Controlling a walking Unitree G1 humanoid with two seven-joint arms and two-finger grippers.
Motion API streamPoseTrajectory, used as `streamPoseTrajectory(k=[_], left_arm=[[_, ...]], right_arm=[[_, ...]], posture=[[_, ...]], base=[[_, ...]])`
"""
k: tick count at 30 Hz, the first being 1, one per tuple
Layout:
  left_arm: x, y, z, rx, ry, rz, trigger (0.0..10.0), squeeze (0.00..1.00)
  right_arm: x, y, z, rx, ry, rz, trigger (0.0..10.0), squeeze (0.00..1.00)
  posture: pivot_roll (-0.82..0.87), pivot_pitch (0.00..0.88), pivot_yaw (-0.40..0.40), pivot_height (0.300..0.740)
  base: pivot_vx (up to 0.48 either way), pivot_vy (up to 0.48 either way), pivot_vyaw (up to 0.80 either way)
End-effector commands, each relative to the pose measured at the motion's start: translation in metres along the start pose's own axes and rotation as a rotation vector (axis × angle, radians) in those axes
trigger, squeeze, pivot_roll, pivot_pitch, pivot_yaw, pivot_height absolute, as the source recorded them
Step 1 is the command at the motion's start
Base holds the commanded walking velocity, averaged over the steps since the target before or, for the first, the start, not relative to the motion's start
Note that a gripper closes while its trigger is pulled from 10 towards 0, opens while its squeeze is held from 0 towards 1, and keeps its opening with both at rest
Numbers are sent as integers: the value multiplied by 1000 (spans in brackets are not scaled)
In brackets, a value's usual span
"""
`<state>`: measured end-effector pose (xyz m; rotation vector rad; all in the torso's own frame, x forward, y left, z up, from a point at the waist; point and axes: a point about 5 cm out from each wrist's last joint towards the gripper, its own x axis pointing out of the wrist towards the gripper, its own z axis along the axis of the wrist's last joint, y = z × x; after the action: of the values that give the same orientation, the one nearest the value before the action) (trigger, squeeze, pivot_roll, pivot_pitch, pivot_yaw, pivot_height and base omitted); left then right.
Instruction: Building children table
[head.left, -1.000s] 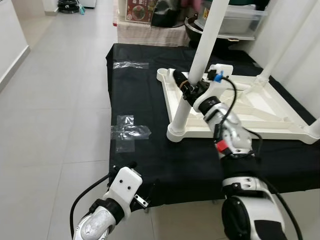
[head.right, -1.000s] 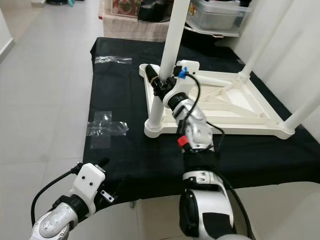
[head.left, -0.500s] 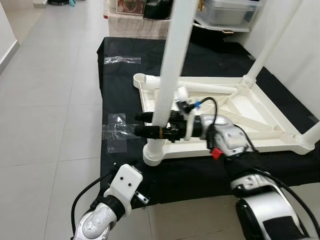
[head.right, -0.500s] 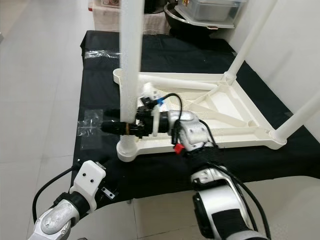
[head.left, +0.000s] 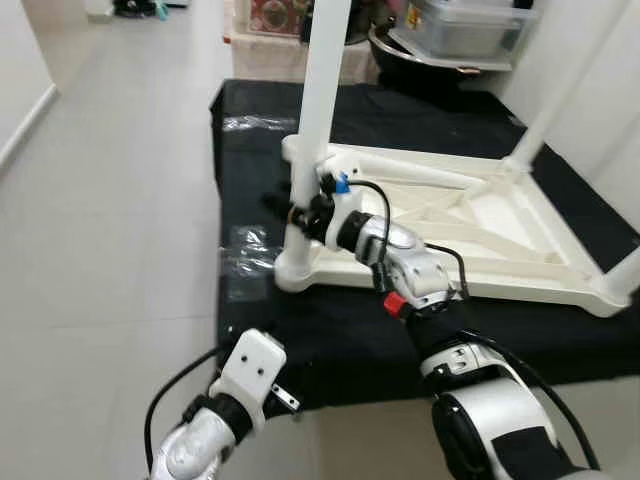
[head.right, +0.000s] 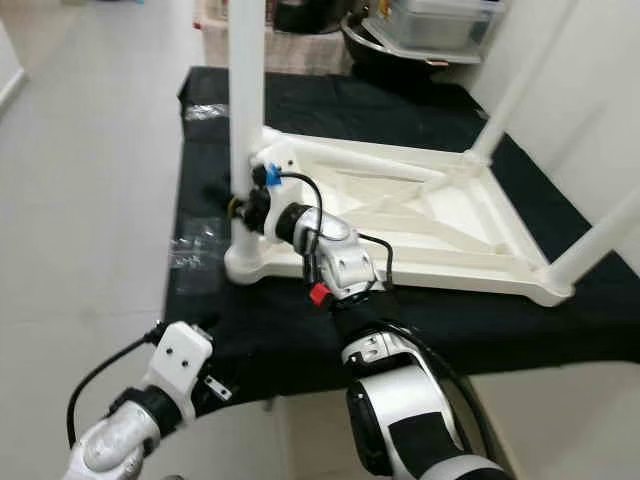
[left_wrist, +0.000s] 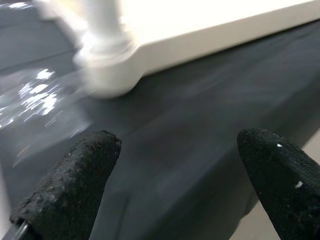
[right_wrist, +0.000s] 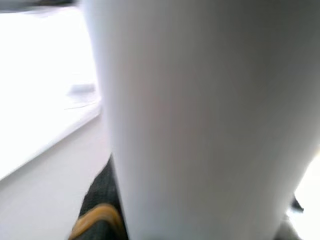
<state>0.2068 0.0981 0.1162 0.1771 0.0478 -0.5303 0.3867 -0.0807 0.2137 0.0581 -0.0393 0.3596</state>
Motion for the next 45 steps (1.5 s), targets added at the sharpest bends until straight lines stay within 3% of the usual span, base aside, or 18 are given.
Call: streamPoseTrajectory(k=[1,4,9,10,13,14,17,18,21,25,28,30,31,33,34,35,44,45], left_arm=[[-1,-1,-2,-5,11,-12,10000,0],[-1,-2,-2,-4,11,-15,10000,0],[-1,-2,-2,-2,12,-12,10000,0],[-1,-2,-2,-3,11,-12,10000,0],[-1,-2,-2,-3,10,-12,10000,0],[0,-2,-2,-5,11,-12,10000,0],[0,-2,-2,-7,12,-12,10000,0],[0,-2,-2,-8,11,-12,10000,0],[0,-2,-2,-8,10,-13,10000,0],[0,-3,-2,-12,9,-12,10000,0],[0,-3,-2,-14,7,-13,10000,0],[1,-3,-3,-16,8,-15,10000,0],[1,-3,-3,-16,8,-15,10000,0],[2,-4,-3,-16,9,-16,10000,0],[2,-4,-3,-16,9,-16,10000,0],[2,-4,-3,-17,8,-16,10000,0],[2,-5,-3,-20,6,-13,10000,0],[1,-5,-3,-20,6,-13,10000,0]], right_arm=[[-20,-44,-14,-22,52,-395,0,0],[-35,-39,-23,13,62,-518,0,0],[-40,-15,-28,54,65,-503,0,0],[-34,-4,-24,87,31,-446,10000,0],[-30,4,-22,113,6,-409,10000,0],[-25,8,-8,135,-104,-359,10000,1000],[-24,-8,4,90,-173,-384,10000,1000],[-21,-9,5,102,-181,-311,10000,0],[-19,-14,6,103,-182,-258,10000,0],[-16,-37,8,104,-166,-62,10000,0],[-16,-36,9,142,-135,150,10000,0],[-23,-24,10,226,-82,488,10000,0],[-23,-24,10,226,-82,488,10000,0],[-39,-10,11,240,-38,835,10000,0],[-39,-10,11,240,-38,835,10000,0],[-47,-5,9,212,-14,982,10000,0],[-49,17,7,90,83,1275,10000,0],[-47,18,8,95,79,1273,0,0]], posture=[[135,93,-137,740],[140,90,-139,740],[140,92,-140,740],[138,90,-141,740],[138,90,-141,740],[137,93,-142,740],[134,95,-142,740],[131,94,-142,740],[132,95,-140,740],[130,94,-145,740],[128,93,-143,740],[129,88,-144,740],[129,88,-144,740],[131,88,-147,740],[131,88,-147,740],[132,87,-149,740],[134,84,-155,740],[134,83,-156,740]], base=[[0,0,0],[0,0,0],[0,0,0],[0,0,0],[0,0,0],[0,0,0],[0,0,0],[0,0,0],[0,0,0],[0,0,0],[0,0,0],[0,0,0],[0,0,0],[0,0,0],[0,0,0],[0,0,0],[0,0,0],[0,0,0]])
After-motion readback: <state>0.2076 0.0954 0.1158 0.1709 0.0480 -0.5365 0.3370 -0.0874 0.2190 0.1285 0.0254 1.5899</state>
